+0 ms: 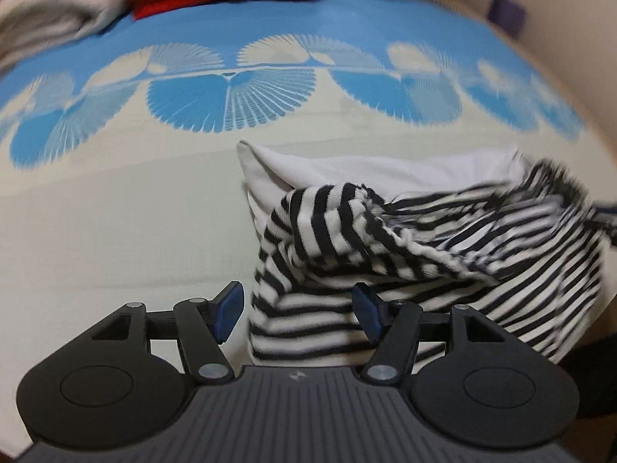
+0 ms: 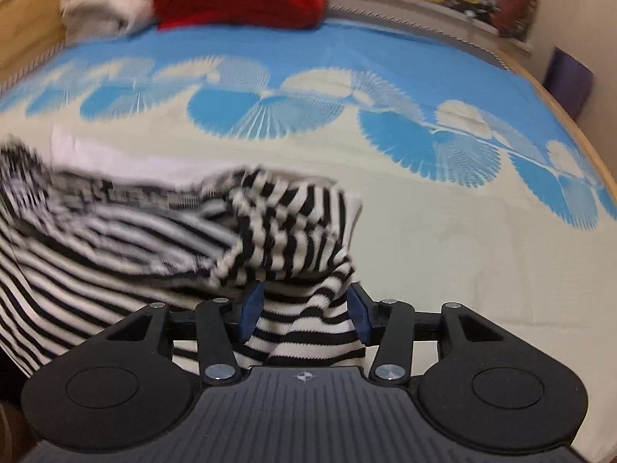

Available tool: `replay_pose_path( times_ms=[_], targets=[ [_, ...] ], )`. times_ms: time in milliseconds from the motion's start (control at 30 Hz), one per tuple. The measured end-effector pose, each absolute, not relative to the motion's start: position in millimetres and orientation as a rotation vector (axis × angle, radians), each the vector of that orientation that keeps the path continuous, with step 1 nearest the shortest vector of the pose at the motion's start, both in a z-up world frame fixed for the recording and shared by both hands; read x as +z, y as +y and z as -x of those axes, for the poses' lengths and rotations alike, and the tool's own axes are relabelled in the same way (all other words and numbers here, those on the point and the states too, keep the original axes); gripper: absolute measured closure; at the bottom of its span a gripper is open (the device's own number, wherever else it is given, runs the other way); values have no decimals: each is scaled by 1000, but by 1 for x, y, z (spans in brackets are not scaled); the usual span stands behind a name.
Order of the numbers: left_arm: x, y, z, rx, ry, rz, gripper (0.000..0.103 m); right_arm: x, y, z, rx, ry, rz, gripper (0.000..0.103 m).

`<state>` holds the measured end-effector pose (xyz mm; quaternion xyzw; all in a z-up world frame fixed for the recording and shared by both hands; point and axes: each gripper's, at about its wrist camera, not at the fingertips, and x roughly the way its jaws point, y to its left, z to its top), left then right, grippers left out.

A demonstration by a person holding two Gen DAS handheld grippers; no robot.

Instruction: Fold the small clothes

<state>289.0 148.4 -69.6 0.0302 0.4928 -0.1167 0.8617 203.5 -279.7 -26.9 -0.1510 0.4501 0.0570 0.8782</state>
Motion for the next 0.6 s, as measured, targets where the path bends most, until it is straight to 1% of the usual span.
replay_pose_path(
  times_ms=[133,200,233,333,367,400,433,467,500,533,567,600],
  targets=[
    [-77,138,-306,-238,975,-105,35,-39,-274,-212,89,873,449,53],
    [-83,139,-307,-251,936,-64,35,-38,-276,-219,85,833,460,53],
    [-86,137,-311,-265,951,-67,36,-37,-277,-222,87,815,456,53],
    [-81,128,-319,-279,901,-102,36,-34,-277,-234,126,766,408,54],
    [-81,127,-323,-282,894,-96,39,-35,-276,-237,143,758,400,56],
    [-82,125,-328,-283,896,-89,43,-35,-274,-240,157,751,396,56],
    [-83,124,-332,-286,902,-86,55,-37,-272,-245,165,749,394,56],
    [-83,122,-336,-296,909,-83,71,-39,-270,-251,172,750,390,60],
    [-83,122,-339,-298,913,-81,79,-42,-268,-257,178,756,379,65],
    [-82,123,-343,-284,912,-81,100,-43,-268,-263,190,766,357,79],
    [-79,126,-348,-248,896,-75,99,-42,-269,-269,203,776,321,97],
    [-74,132,-351,-207,867,-45,99,-38,-272,-276,207,769,263,99]
  ],
)
